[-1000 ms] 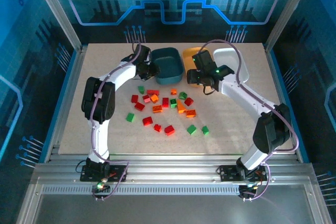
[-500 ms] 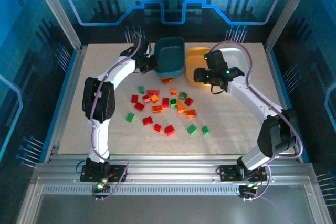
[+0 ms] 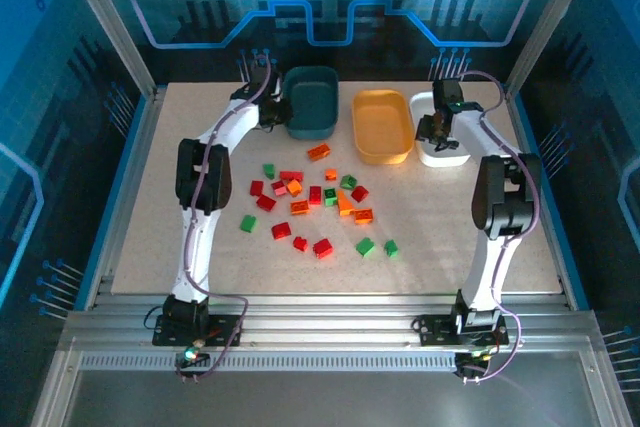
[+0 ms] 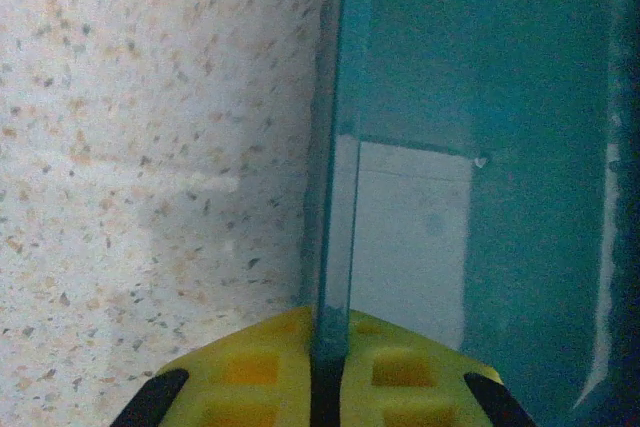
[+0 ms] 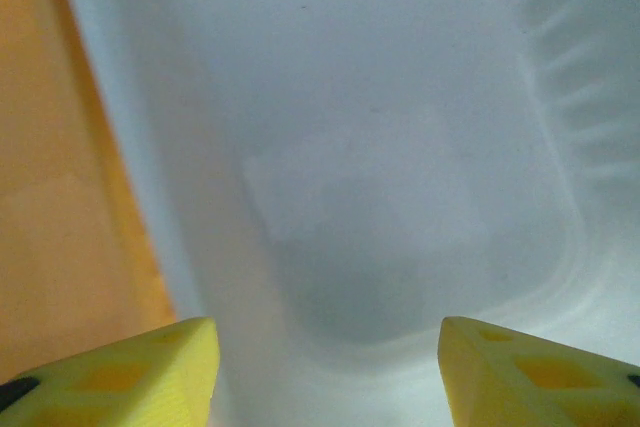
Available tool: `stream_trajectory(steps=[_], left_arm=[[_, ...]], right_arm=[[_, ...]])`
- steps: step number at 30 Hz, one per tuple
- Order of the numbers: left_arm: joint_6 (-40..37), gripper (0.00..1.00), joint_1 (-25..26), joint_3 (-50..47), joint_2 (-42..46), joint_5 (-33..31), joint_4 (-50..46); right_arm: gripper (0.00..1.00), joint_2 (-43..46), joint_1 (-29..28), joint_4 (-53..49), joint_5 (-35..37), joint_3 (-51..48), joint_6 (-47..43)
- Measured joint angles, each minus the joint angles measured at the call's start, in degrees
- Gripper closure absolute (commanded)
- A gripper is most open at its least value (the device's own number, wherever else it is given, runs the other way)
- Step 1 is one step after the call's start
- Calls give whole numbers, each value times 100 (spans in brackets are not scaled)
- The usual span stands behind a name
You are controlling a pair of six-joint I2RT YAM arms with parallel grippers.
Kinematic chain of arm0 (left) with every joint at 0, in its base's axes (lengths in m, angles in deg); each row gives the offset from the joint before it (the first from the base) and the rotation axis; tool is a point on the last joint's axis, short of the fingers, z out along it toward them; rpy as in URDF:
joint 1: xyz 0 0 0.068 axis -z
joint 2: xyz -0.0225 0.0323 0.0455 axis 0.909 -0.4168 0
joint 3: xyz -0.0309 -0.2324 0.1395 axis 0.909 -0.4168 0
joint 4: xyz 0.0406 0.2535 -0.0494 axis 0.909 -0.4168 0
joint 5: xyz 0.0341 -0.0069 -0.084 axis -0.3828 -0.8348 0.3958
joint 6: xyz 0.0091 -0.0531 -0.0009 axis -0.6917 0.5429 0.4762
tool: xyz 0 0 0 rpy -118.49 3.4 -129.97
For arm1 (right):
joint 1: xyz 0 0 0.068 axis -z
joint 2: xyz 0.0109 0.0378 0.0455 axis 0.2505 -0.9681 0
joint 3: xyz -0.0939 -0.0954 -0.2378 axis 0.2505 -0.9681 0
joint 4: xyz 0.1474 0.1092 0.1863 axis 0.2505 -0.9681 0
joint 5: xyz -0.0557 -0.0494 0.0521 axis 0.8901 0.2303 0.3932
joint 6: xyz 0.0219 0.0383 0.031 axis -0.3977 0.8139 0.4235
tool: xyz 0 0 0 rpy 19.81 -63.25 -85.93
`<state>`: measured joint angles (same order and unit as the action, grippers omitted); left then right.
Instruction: Sort the legos into containers by color
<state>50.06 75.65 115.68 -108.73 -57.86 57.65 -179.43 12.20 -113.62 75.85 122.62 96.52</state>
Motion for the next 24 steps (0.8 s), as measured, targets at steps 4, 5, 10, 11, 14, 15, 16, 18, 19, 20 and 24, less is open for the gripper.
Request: stream_trajectory(steps=[4,5,10,11,14,15,16,18,19,20,24], left_arm=[[-94,100,-4,11,-22,-61,2],[-136,100,-4,11,-22,-68,2],[-258,100,17,4,-22,-68,0],[-293,100,22,-11,-17,-68,4],[-315,100,66,-271,129,-70,83],[-313,100,94,-422,223,-70,103],[-308,100,127,-564,310,-70,118],[-302,100,201,-846,490,-68,146],[-291,100,240,-984,570,-68,166],[-291,100,280,-1108,643,-68,205],[-236,100,413,-1414,826,-74,286]], right_arm=[[41,-264,118,-17,4,256,-164],[42,-328,127,-20,0,321,-197],[45,-660,136,-37,-295,581,-409],[45,-708,138,-44,-402,629,-433],[46,-798,138,-66,-743,723,-485],[46,-804,138,-68,-870,726,-487],[46,-804,138,-70,-1014,726,-487],[47,-804,136,-68,-1298,726,-485],[47,-804,133,-63,-1429,726,-483],[47,-804,131,-61,-1519,726,-483],[46,-804,111,-61,-1834,741,-485]])
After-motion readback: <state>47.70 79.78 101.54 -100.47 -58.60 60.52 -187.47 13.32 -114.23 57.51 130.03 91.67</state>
